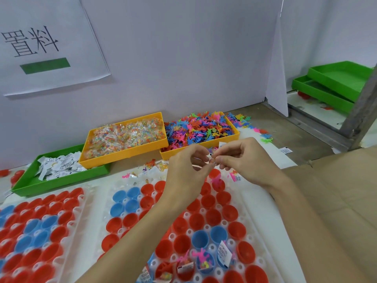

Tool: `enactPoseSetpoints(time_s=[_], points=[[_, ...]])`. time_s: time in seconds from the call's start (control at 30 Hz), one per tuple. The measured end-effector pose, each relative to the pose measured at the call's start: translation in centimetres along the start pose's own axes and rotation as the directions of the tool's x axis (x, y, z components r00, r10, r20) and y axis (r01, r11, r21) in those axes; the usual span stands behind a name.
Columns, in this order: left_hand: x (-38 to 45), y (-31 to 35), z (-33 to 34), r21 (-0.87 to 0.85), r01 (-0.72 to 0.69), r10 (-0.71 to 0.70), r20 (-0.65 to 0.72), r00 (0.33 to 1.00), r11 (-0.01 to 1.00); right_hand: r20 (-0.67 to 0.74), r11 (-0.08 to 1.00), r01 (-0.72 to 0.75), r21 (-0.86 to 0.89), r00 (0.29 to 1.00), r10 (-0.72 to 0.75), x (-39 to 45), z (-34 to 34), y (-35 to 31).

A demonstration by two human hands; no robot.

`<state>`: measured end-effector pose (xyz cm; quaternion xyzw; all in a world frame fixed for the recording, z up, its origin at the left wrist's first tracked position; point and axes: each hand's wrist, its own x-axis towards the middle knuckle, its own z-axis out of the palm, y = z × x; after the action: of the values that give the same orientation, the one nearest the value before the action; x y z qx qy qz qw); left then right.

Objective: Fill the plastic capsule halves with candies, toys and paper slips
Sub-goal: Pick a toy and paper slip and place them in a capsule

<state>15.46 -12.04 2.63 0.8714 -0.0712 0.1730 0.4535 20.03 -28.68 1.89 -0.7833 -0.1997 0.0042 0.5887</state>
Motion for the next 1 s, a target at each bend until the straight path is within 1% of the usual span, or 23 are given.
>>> enactPoseSetpoints(time_s=[0.2,0.33,0.43,0.6,0.77,0.87,1.0], points=[[0.1,-0.1,0.1,0.013,-0.012,0.011,0.064,0.998,1.000,0.019,0.999,0.027,0.033,0.999,-0.028,0.0,-0.2,-0.2],[-0.2,-0.5,0.2,0.049,-0.007,0.003,0.084,0.996,0.999,0.070,1.000,0.024,0.005,0.997,-0.024,-0.2,-0.3,-0.1],[-0.4,-0.9,0.3,0.085,-0.005,-0.003,0.095,0.995,0.996,0.079,1.000,0.003,-0.016,0.997,-0.001,-0.2,-0.3,0.0],[-0.6,-1.0,0.1,0.173,-0.058,0.025,0.188,0.982,0.983,0.136,0.984,0.015,-0.176,0.991,0.009,-0.2,-0.5,-0.4],[-0.1,-1.4,-0.8,0.274,-0.129,0.054,0.267,0.962,0.953,0.177,0.951,-0.001,-0.311,0.983,0.058,-0.4,-0.6,-0.5],[0.3,-1.8,-0.5,0.345,-0.141,0.025,0.320,0.947,0.928,0.185,0.934,0.003,-0.357,0.980,0.068,-0.4,-0.3,-0.6],[0.7,-2.3,0.1,0.401,-0.173,-0.003,0.402,0.916,0.899,0.182,0.926,0.004,-0.379,0.981,0.070,-0.5,-0.2,-0.7]])
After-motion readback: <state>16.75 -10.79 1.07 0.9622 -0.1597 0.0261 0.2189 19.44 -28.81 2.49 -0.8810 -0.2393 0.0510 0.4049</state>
